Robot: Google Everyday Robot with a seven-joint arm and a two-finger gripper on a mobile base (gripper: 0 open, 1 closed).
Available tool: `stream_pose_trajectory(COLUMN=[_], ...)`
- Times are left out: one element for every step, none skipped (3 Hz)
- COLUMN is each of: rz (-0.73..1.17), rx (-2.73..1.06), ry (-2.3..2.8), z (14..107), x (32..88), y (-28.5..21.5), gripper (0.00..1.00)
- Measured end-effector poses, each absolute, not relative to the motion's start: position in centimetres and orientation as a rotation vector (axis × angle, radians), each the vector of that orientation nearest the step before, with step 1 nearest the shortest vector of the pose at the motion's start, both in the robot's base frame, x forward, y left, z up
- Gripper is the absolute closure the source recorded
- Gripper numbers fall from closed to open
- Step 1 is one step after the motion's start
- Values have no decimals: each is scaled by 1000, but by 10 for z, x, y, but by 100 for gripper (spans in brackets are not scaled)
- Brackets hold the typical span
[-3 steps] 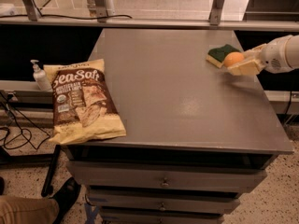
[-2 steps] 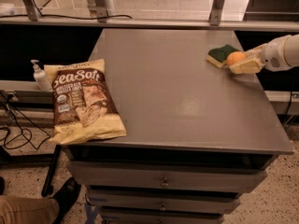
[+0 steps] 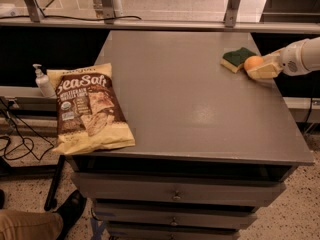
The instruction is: Move orange near sponge
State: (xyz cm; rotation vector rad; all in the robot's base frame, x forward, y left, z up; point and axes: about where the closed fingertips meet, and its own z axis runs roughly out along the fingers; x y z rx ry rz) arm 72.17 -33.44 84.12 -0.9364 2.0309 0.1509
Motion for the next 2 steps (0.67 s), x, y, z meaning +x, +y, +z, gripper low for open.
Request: stream_pose_trajectory(rz=[152, 162], rx=[-932, -931], ry=[2036, 2038], z=[839, 838], x=[726, 728], y=[-337, -336], gripper=[59, 35])
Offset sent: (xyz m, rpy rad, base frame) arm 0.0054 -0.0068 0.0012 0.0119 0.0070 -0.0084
